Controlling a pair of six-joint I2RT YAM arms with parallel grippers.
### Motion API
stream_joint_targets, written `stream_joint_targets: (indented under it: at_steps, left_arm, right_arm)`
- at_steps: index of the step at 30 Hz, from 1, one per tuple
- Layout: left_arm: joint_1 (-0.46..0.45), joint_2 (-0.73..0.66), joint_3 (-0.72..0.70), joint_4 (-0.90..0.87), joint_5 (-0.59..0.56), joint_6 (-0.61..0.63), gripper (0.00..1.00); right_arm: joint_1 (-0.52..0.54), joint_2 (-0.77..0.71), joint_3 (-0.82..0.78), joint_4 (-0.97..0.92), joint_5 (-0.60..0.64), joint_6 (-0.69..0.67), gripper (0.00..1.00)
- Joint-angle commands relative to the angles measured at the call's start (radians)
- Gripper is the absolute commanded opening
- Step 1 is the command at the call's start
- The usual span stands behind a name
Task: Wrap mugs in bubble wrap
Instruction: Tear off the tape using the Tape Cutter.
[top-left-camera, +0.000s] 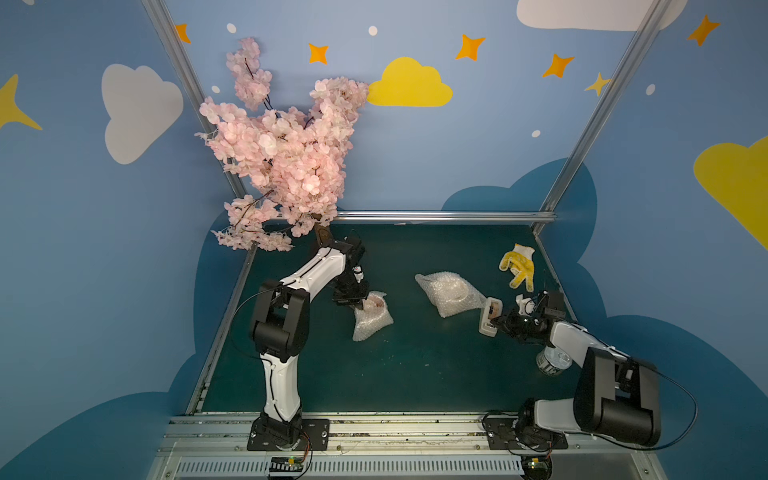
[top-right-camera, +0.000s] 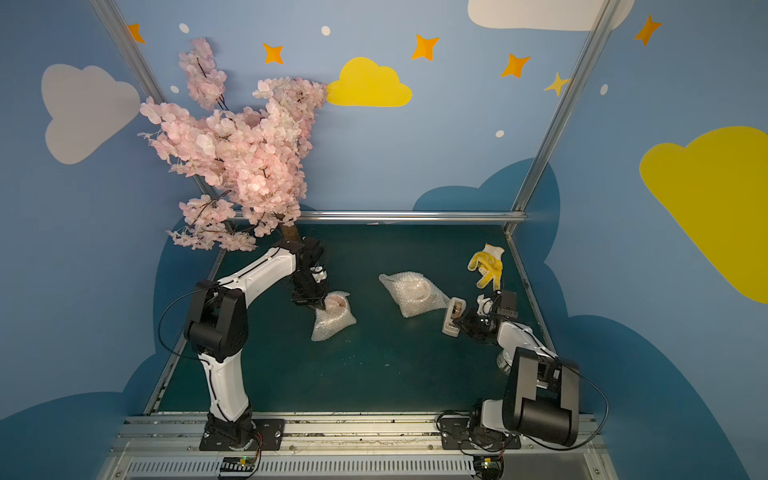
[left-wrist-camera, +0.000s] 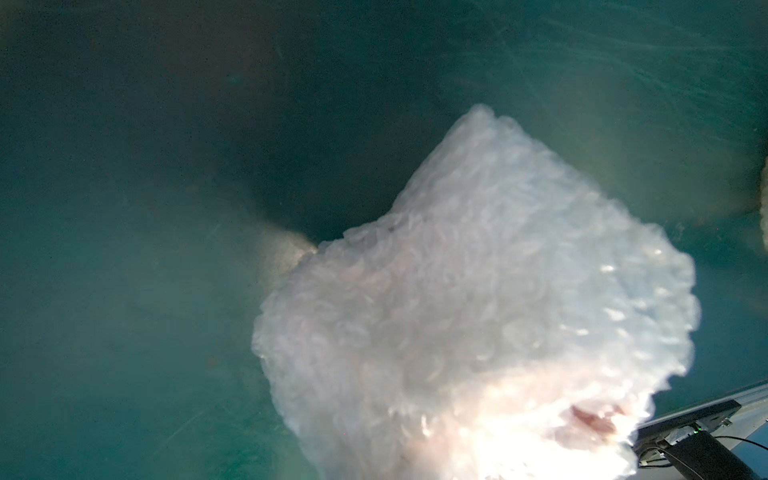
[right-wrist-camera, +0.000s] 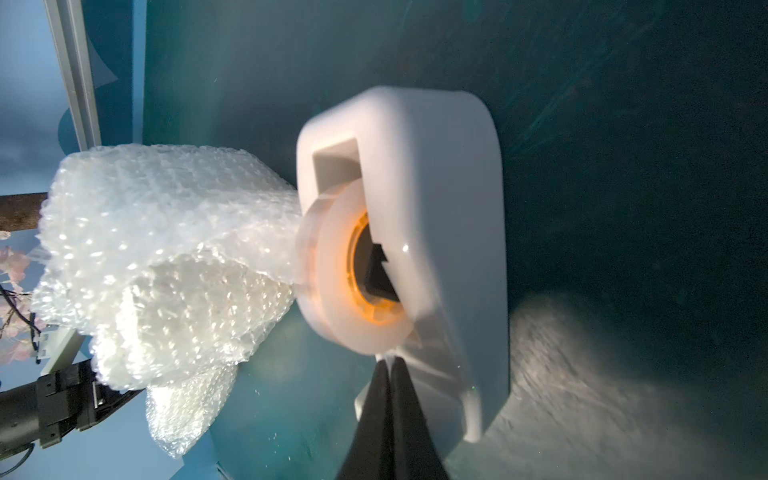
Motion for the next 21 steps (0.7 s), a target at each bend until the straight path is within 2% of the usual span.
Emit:
stream_joint_targets:
  at_steps: [1,11,17,21]
  left_arm:
    - [-0.010,-0.021,-0.011,-0.031,0.024,0.009,0.03]
    - [-0.010,-0.020,-0.007,-0.034,0.021,0.010,0.03]
    - [-0.010,-0.022,-0.005,-0.039,0.020,0.011,0.03]
    - [-0.011,-0.022,-0.006,-0.036,0.018,0.012,0.03]
  right_arm:
    - [-0.010,0.021,-0.002,0.033,-0.059,0.005,0.00]
    - [-0.036,0.013,0.046,-0.016,-0.104,0.029,0.00]
    - [-0.079,0.046,0.037,0.046,-0.188,0.059,0.00]
    - [-0.066,0.056,0.045,0.001,-0.127,-0.004,0.00]
